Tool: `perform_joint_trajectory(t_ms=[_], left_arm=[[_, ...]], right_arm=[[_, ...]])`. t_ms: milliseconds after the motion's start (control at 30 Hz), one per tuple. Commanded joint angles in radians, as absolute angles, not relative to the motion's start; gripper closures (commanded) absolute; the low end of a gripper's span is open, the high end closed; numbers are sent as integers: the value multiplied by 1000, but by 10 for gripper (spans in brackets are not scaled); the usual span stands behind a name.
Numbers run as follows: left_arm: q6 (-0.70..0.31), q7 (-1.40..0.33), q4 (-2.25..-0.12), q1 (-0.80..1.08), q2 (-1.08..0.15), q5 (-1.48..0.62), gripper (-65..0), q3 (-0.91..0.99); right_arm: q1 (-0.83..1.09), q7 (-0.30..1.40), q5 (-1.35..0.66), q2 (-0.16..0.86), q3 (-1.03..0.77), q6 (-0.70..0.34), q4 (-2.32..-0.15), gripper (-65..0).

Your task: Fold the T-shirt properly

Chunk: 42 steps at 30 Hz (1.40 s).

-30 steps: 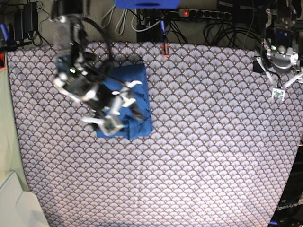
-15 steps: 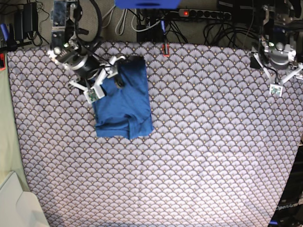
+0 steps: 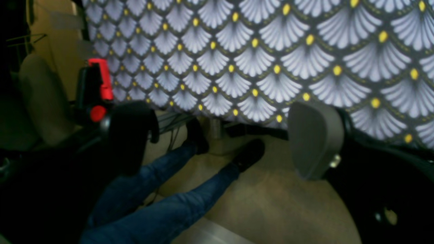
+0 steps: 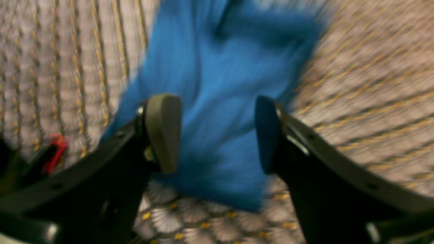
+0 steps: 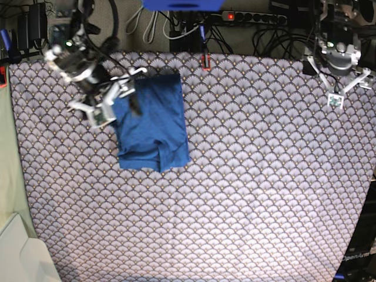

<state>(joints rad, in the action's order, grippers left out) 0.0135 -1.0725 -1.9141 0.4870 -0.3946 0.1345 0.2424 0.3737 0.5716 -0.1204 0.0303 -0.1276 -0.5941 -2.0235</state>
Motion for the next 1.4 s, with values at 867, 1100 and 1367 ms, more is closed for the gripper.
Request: perform_joint_trajectory(t_ms=[867, 1100, 1367], left_arm=[[21, -1007, -1831, 707, -206, 5, -108, 147], [19, -839, -1488, 648, -85, -125, -107, 99], [18, -476, -947, 484, -99, -137, -107, 19]], right_arm=[[636, 559, -128, -142, -684, -601, -1643, -16], [515, 340, -127, -117, -679, -601, -1202, -11], [314, -154, -127, 30, -673, -599, -429, -11]])
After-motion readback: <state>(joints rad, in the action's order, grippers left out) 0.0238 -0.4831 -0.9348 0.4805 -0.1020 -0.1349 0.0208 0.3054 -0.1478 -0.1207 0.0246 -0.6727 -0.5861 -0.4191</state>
